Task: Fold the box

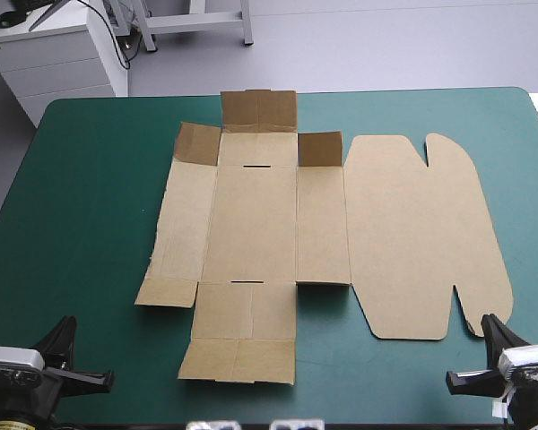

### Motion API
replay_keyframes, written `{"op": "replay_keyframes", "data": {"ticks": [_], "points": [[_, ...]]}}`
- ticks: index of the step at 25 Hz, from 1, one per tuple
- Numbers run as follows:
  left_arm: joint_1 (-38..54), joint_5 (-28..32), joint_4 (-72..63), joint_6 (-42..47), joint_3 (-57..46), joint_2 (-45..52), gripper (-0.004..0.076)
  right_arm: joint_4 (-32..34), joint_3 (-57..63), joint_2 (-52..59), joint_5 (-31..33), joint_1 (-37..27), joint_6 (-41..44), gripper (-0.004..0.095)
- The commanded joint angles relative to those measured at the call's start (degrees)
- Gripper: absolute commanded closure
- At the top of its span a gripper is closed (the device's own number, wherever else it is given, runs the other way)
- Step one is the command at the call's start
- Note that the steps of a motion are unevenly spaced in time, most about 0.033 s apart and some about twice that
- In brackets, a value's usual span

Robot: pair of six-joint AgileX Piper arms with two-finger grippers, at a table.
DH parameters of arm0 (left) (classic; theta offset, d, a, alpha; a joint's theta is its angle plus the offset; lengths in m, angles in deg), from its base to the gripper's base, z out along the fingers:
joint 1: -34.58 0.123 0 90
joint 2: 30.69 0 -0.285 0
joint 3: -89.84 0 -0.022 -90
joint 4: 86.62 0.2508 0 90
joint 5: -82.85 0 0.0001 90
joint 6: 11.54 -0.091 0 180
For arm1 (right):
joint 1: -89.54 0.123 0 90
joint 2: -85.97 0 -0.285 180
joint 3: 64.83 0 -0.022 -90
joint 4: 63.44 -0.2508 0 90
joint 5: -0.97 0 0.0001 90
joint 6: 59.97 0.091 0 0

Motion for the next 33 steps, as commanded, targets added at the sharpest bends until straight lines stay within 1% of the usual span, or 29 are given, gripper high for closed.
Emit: {"op": "replay_keyframes", "data": {"ticks": [1,23,25,27,29,32,33], "points": [[0.10,4.27,-0.85,0.19,1.36,0.12,0.0731,-0.22,-1.74,0.02,-4.21,0.03,-0.08,0.0927],[0.10,4.06,-0.88,0.19,1.60,-0.12,0.0731,-0.22,-1.74,0.02,-4.21,0.03,-0.08,0.0927],[0.10,3.21,-1.66,0.33,3.22,-1.98,0.0731,-0.22,-1.74,0.02,-4.21,0.03,-0.08,0.0927],[0.10,1.99,-2.55,0.33,6.71,-5.88,0.0731,-0.22,-1.74,0.02,-4.21,0.03,-0.08,0.0927],[0.10,2.88,-2.10,0.33,11.70,-13.88,0.0731,-0.22,-1.74,0.02,-4.21,0.03,-0.08,0.0927],[0.10,5.29,-0.18,0.33,15.90,-23.43,0.0731,-0.22,-1.74,0.02,-4.21,0.03,-0.08,0.0927],[0.10,6.55,-0.18,0.33,17.54,-28.46,0.0731,-0.22,-1.74,0.02,-4.21,0.03,-0.08,0.0927]]}}
